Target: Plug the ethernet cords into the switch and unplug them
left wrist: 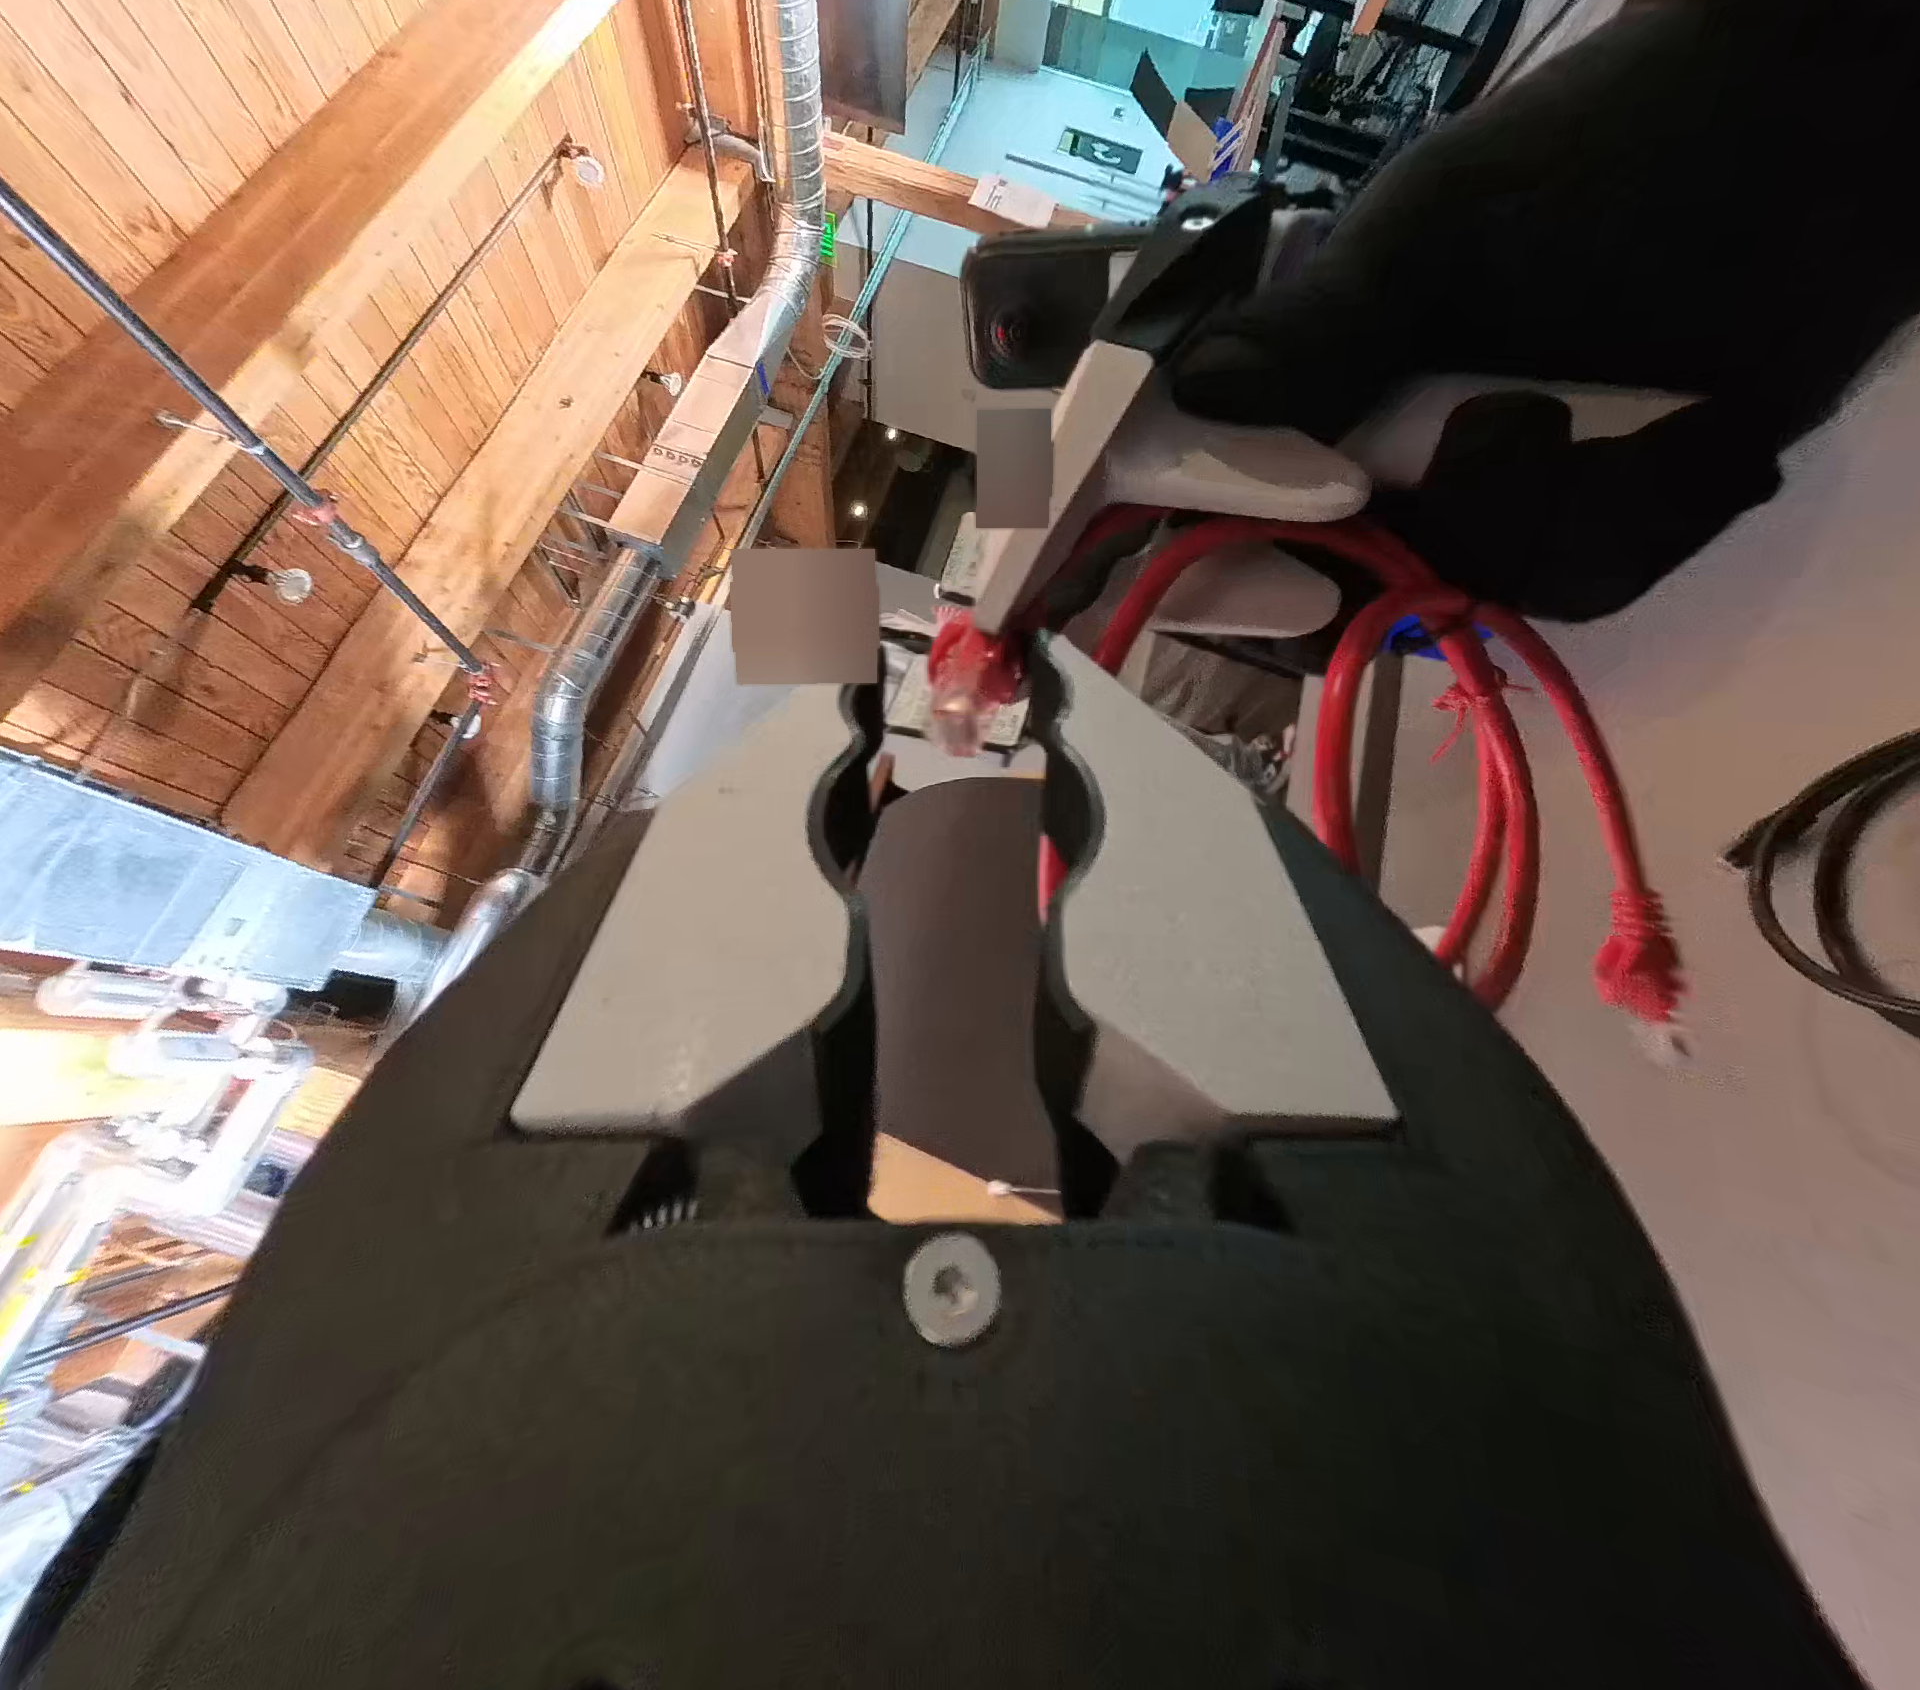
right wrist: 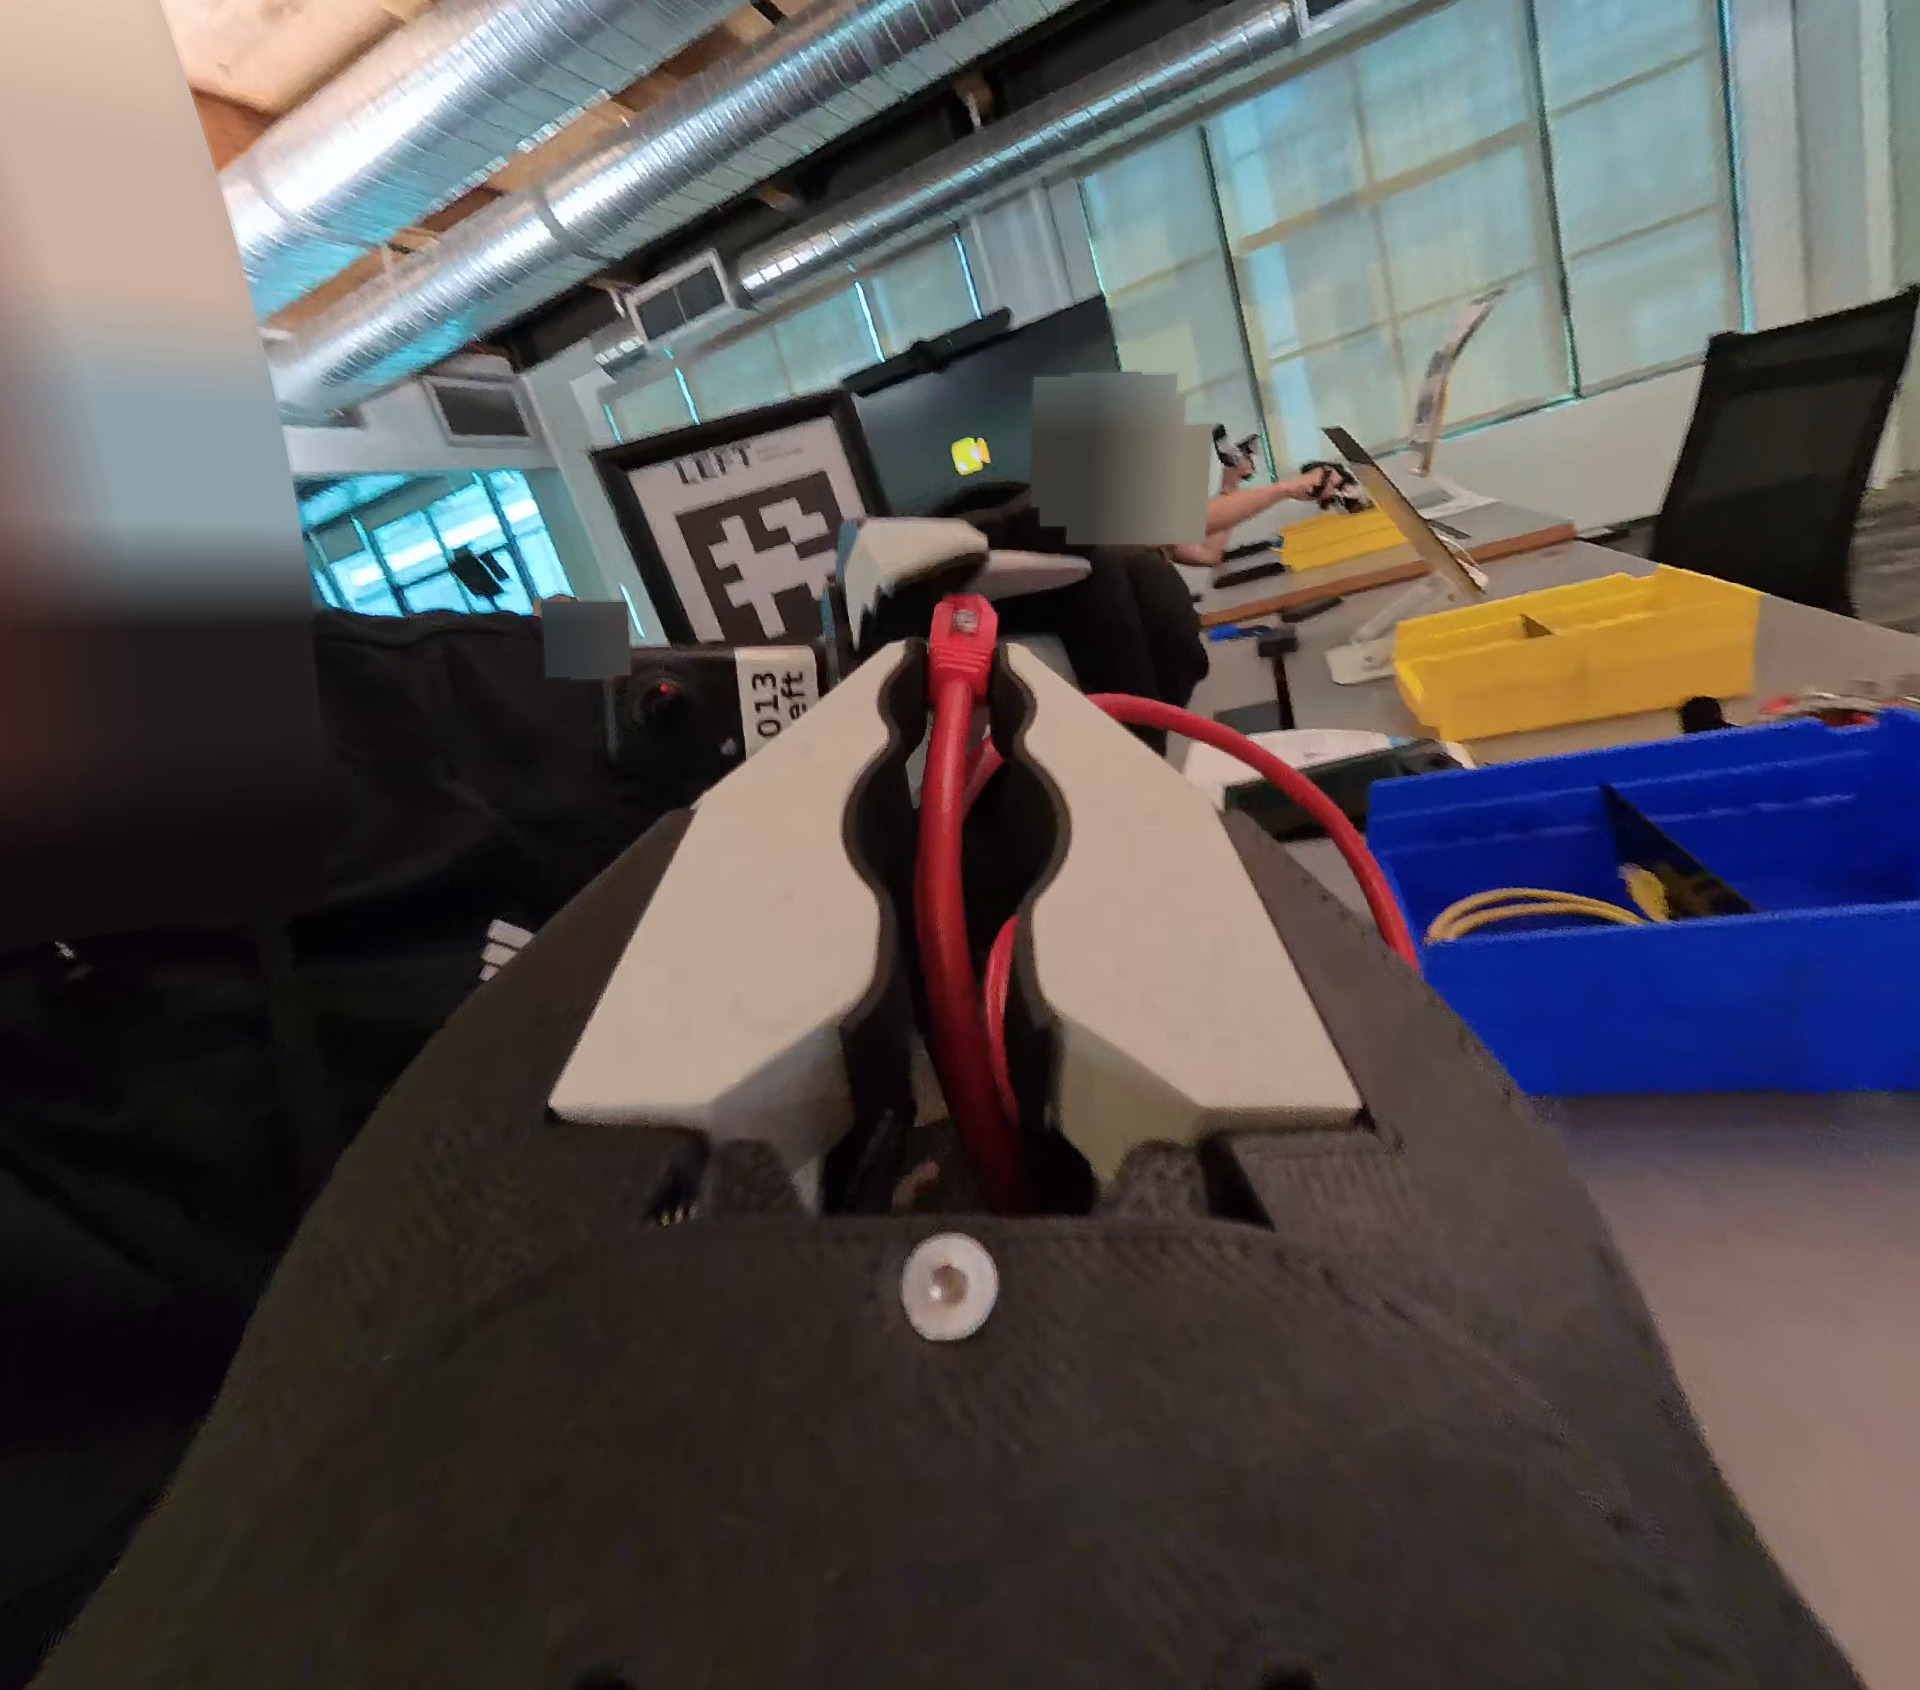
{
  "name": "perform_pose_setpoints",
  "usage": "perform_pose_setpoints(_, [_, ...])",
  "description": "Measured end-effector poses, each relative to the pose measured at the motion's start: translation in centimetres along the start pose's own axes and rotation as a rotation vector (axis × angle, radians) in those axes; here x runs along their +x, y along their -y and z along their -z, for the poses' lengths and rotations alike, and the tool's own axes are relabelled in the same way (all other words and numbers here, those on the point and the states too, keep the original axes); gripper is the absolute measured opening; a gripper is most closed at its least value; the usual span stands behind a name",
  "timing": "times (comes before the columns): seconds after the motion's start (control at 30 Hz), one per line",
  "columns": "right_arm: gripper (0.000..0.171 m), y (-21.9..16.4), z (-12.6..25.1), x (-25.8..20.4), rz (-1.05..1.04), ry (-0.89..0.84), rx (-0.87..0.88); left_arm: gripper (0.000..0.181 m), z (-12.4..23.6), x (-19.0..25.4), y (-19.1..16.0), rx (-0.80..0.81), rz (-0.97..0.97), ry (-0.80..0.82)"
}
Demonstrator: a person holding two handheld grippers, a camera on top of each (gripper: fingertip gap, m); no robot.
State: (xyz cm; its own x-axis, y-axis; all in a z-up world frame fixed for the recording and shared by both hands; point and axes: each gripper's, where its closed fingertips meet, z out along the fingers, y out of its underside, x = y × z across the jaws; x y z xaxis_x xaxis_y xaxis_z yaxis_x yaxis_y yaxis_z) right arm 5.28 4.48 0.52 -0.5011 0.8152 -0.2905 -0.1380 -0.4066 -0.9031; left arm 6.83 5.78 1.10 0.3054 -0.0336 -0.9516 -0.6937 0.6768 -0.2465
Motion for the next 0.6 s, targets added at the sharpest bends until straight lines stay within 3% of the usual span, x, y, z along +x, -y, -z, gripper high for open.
perform_pose_setpoints(0.07, [0.01, -0.1, 0.8, 0.6, 0.027, -0.051, -0.024, 0.038, 0.2, -0.2, -0.5, -0.001, 0.093, -0.033])
perform_pose_setpoints(0.17, [0.01, 0.2, 2.8, 1.6, 0.086, -0.152, -0.065, 0.044, 0.7, 0.1, -2.6, -0.038, 0.226, -0.109])
perform_pose_setpoints(0.4, [0.01, 1.1, 7.6, 2.8, 0.228, -0.384, -0.195, 0.056, 2.5, 13.2, -8.4, -0.245, 0.5, -0.697])
perform_pose_setpoints(0.6, [0.01, 1.8, 9.7, 2.9, 0.259, -0.463, -0.209, 0.073, 4.2, 23.9, -11.8, -0.419, 0.498, -1.032])
